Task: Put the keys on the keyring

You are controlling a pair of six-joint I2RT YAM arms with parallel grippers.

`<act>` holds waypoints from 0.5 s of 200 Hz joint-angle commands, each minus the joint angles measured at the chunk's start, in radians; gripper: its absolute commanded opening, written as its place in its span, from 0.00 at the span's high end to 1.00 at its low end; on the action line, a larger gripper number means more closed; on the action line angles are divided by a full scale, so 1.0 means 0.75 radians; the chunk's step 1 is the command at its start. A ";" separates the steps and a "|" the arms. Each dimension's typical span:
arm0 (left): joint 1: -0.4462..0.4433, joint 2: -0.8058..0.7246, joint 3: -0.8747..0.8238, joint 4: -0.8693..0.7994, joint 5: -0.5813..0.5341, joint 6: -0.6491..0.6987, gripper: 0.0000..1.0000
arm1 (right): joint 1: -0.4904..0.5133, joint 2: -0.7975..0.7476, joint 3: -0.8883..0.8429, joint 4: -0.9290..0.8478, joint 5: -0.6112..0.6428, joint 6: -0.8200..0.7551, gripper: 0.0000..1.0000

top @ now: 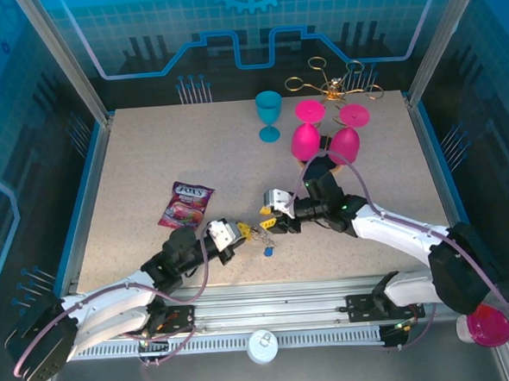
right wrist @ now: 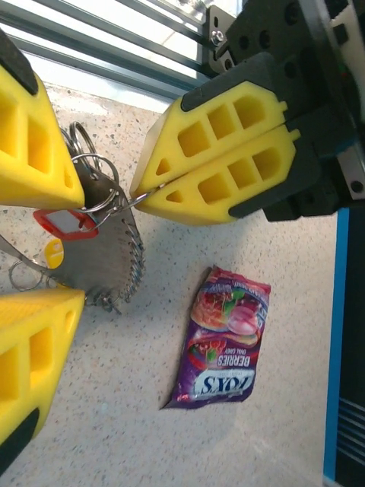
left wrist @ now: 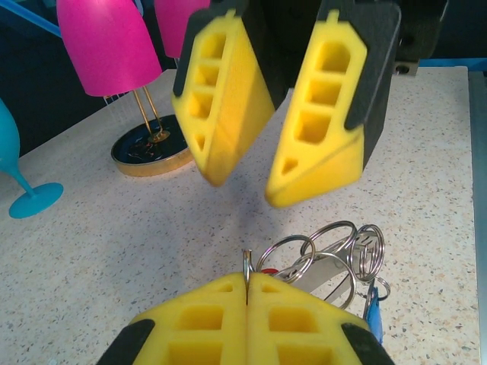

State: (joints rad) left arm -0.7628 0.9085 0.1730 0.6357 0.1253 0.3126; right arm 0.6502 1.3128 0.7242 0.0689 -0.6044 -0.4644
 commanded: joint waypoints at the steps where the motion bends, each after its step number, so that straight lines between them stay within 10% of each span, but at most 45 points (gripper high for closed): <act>1: 0.010 -0.015 -0.014 0.093 0.048 -0.019 1.00 | 0.028 0.046 0.042 0.018 -0.051 -0.072 0.67; 100: 0.015 -0.005 -0.012 0.113 0.068 -0.026 1.00 | 0.078 0.166 0.061 0.142 -0.135 -0.064 0.77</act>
State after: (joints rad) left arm -0.7563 0.9092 0.1726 0.6487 0.1467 0.3122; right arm 0.6914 1.4174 0.7353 0.1329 -0.6651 -0.5003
